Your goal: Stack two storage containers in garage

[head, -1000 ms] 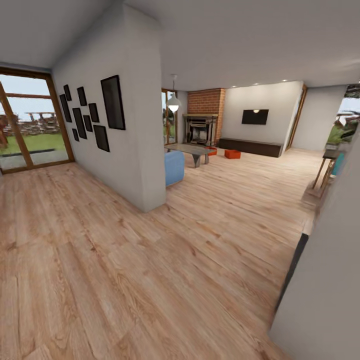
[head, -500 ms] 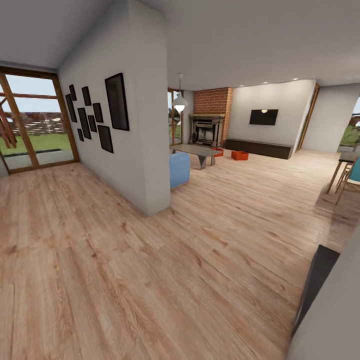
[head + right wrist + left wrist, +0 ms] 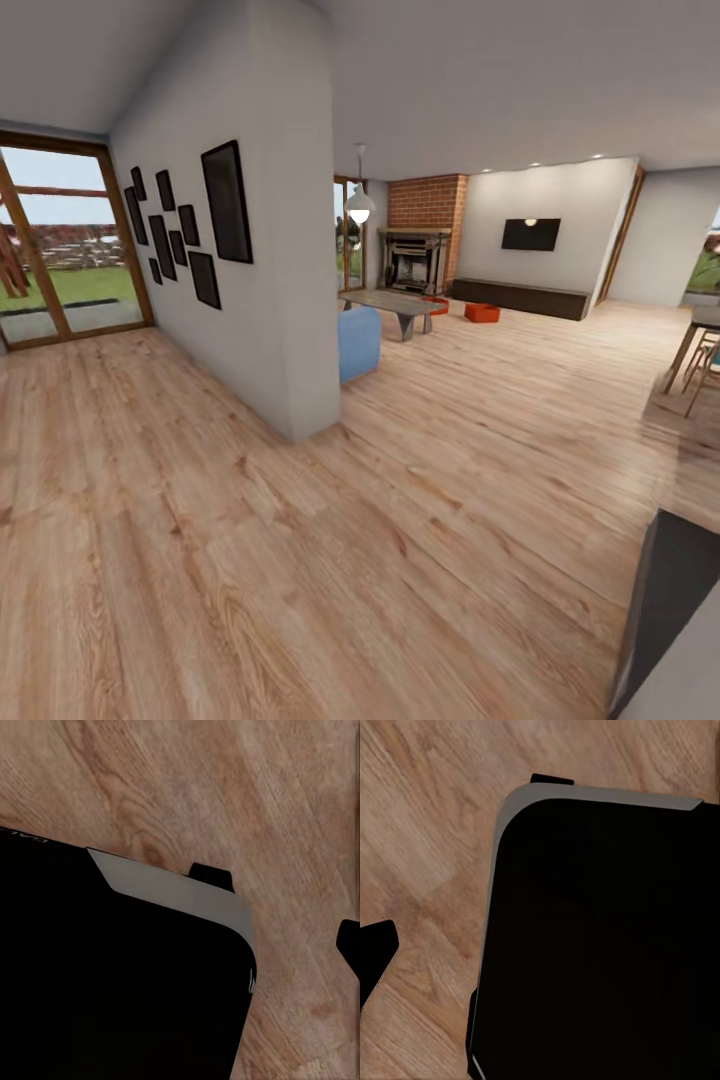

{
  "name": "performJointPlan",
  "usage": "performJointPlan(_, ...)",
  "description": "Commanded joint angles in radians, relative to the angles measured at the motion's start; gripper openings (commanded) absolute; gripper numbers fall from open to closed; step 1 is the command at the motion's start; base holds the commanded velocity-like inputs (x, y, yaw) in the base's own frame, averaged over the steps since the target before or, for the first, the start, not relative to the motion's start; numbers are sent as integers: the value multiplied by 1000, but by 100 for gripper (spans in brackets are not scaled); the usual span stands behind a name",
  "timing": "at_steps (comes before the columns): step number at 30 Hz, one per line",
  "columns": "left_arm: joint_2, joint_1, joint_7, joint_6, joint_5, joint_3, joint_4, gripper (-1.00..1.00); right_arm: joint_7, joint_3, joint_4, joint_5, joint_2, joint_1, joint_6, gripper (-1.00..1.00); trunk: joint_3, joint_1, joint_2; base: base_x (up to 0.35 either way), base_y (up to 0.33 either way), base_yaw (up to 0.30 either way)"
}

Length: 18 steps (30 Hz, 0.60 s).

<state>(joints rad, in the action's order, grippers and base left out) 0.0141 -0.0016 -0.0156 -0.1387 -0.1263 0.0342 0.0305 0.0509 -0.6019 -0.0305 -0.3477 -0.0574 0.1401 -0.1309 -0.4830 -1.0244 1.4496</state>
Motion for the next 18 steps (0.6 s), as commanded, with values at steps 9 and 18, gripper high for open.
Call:
performJointPlan(9, 0, 0, 0, -2, -6, 3, 0, 100, 1, -8, -3, -8, -1, 1, -6, 100, -1, -1, 0, 321, 0, 0)
performJointPlan(18, 0, -1, 0, -2, -6, 3, 0, 100, 1, -7, -3, -8, -1, 1, -6, 100, -1, -1, 0, 321, 0, 0)
